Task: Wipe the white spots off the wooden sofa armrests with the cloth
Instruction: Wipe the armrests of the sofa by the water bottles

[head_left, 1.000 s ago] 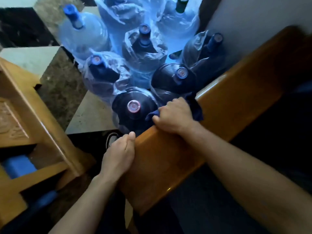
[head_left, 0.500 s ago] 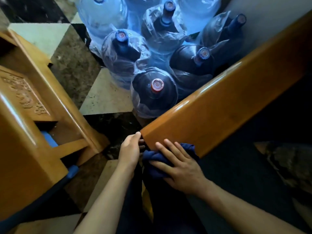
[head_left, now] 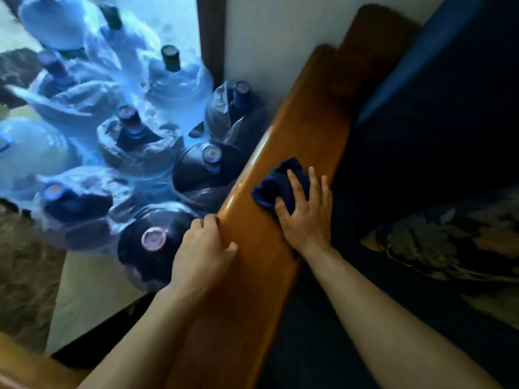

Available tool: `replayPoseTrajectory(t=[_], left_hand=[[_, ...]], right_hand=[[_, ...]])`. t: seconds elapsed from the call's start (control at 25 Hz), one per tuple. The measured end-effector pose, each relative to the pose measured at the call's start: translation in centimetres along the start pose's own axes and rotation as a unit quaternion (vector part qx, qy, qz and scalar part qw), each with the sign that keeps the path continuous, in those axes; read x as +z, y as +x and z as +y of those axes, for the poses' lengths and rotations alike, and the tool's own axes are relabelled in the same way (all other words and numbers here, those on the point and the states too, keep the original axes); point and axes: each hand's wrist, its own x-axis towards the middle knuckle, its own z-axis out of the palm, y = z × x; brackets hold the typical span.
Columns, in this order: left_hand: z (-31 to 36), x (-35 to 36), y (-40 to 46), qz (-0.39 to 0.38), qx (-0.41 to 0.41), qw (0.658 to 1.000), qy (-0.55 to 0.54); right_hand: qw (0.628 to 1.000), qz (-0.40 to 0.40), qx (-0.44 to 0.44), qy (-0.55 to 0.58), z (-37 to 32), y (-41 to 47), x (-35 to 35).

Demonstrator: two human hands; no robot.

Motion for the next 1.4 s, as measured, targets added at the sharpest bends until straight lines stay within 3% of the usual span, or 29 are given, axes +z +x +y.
replayPoseTrajectory(t=[0.12, 0.28, 0.44, 0.56, 0.68, 0.8, 0.96, 1.16, 1.32, 1.4], left_hand=[[4.6, -0.1, 5.1, -0.015, 0.045, 0.998, 0.032], [9.0, -0.1, 10.1, 0.013, 0.08, 0.994, 0.075], [8.6, -0.1, 11.2, 0.036, 0.086, 0.994, 0.061], [6.1, -0.3, 7.9, 0.026, 0.066, 0.997, 0.023], [2.2, -0.1, 3.1, 0.016, 0.022, 0.998, -0.049], [-1.9, -0.3, -2.4, 0.002, 0.009, 0.999, -0.051], [-7.2, 0.3, -12.5, -0.025, -0.07, 0.996, 0.039], [-7.8, 0.3, -19.0, -0.051, -0.145, 0.983, -0.105], [-4.0, 1.2, -20.5, -0.211, -0.226, 0.897, -0.316], [-1.1, 2.3, -21.3, -0.235, -0.202, 0.895, -0.321]], right_hand=[[0.998, 0.047, 0.045, 0.02, 2.4, 8.6, -1.2], [0.998, 0.032, -0.02, -0.041, 5.4, 18.6, -3.1], [0.999, 0.023, 0.013, -0.042, 4.2, 21.4, -3.8], [0.997, 0.005, -0.068, -0.032, 2.4, 13.4, -2.8], [0.985, -0.019, -0.17, 0.004, 0.1, -0.4, -0.8], [0.984, -0.046, -0.173, 0.026, -3.7, -13.8, 0.7], [0.982, -0.132, -0.129, 0.049, -7.3, -25.1, -0.1], [0.971, -0.201, -0.007, 0.132, -9.5, -30.7, -1.6], [0.927, -0.115, 0.168, 0.315, -8.5, -32.3, -6.5], [0.903, -0.064, 0.229, 0.358, -6.9, -33.3, -9.7]])
